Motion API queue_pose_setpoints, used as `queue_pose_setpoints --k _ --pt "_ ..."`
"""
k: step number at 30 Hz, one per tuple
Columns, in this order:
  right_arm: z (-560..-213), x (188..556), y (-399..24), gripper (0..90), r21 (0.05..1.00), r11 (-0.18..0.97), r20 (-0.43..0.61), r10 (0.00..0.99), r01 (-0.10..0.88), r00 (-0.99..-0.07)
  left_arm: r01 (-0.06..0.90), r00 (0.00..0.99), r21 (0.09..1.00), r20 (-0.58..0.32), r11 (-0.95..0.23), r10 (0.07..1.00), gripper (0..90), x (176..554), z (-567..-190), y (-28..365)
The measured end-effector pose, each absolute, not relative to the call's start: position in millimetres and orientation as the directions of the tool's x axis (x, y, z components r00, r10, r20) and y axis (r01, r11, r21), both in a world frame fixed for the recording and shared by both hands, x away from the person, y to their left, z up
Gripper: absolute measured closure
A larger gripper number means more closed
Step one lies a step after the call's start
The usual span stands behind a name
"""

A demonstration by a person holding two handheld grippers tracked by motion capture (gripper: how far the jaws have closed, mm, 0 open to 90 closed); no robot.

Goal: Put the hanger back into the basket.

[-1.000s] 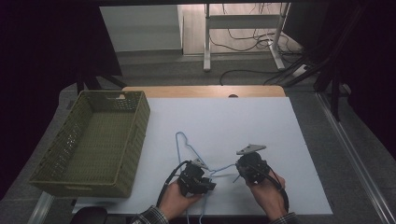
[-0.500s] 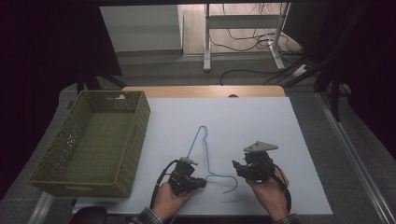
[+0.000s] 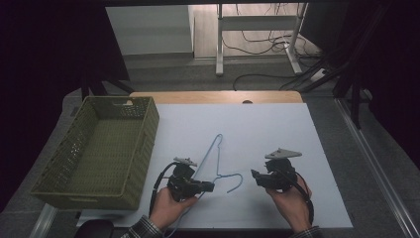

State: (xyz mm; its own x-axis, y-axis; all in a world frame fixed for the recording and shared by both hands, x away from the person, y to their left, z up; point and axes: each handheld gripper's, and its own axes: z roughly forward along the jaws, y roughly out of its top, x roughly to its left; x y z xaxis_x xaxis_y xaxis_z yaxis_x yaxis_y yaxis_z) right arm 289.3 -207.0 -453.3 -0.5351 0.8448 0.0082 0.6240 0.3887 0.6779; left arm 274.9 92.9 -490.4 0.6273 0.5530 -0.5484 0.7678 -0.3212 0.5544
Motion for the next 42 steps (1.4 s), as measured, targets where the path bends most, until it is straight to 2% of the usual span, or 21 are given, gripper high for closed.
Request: queue_pose_setpoints --k 8,15,22,27,33,42 --pt "-454 289 -208 40.7 0.676 0.397 0.007 0.839 0.621 -0.545 0.751 0.646 0.587 -0.559 -0.302 0.520 87.0 275 -478 102" --pt "-453 288 -207 41.3 0.678 0.405 0.005 0.831 0.613 -0.556 0.759 0.644 0.587 -0.609 -0.283 0.463 87.1 276 -475 107" --pt "-451 285 -200 38.4 0.679 0.440 0.008 0.796 0.587 -0.606 0.772 0.632 0.587 -0.668 -0.243 0.393 87.1 276 -469 114" --pt "-451 280 -187 34.3 0.676 0.491 0.002 0.745 0.550 -0.668 0.765 0.642 0.595 -0.669 -0.249 0.375 87.1 275 -462 117" --pt "-446 274 -177 37.3 0.708 0.505 0.015 0.688 0.493 -0.725 0.759 0.650 0.600 -0.671 -0.254 0.356 87.1 273 -458 118" --pt "-424 261 -172 45.8 0.807 0.427 0.087 0.598 0.408 -0.797 0.764 0.645 0.597 -0.693 -0.245 0.322 87.1 273 -459 118"
